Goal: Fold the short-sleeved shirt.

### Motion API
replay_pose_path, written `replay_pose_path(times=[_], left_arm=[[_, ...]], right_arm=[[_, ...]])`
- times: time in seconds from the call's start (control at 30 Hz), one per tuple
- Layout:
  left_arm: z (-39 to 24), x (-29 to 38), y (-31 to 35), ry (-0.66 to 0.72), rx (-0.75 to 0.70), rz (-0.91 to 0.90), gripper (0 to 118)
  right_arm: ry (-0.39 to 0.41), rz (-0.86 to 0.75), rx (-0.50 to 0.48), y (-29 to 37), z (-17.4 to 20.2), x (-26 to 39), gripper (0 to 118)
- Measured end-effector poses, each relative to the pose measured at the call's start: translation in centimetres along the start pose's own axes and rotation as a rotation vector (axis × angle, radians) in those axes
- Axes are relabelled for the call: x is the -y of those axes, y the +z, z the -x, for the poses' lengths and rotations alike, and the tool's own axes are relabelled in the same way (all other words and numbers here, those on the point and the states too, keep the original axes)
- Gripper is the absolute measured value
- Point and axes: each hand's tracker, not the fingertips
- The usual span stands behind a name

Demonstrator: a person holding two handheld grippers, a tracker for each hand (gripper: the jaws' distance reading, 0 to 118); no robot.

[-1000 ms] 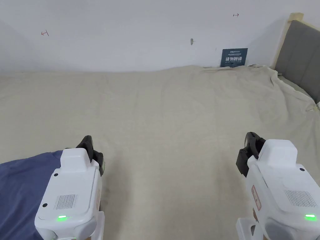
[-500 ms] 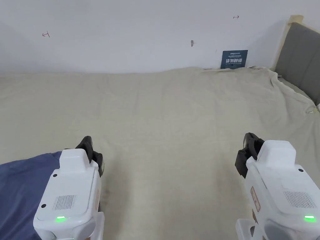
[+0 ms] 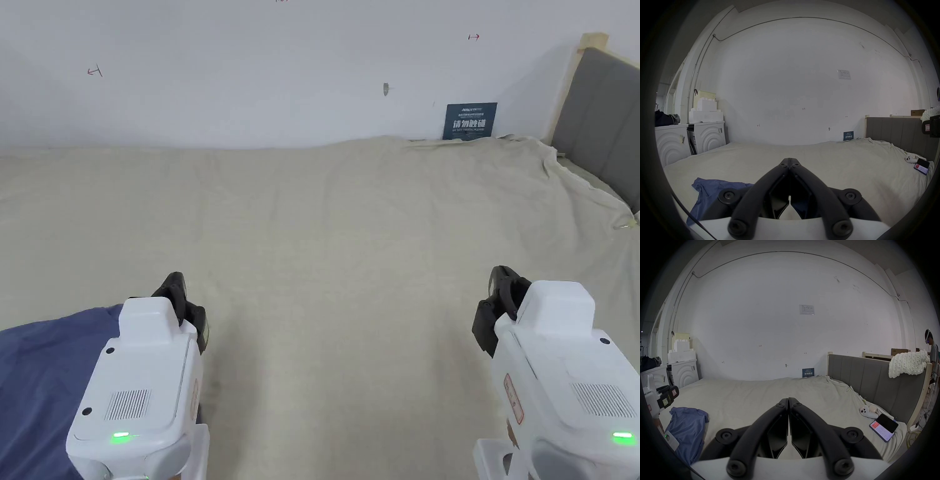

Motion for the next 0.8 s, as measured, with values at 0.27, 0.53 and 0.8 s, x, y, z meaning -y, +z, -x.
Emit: replay_pose_path(times=[0.27,0.53,0.8], left_arm=[[0.7,-0.1,0.0,-0.001,-0.019,0.001,0],[4.3,-0.5,1.2,-0.014,-0.098,-0.008,0],[10.8,-0.8,4.0,-0.025,-0.261,-0.011,0]], right_arm=[[0.01,-0.001,-0.011,-0.2,0.3,-0.1,0],[0.037,-0.025,-0.087,-1.1,3.8,-0.9,0],[0.059,-0.049,-0.252,-1.8,10.5,-1.3,0]])
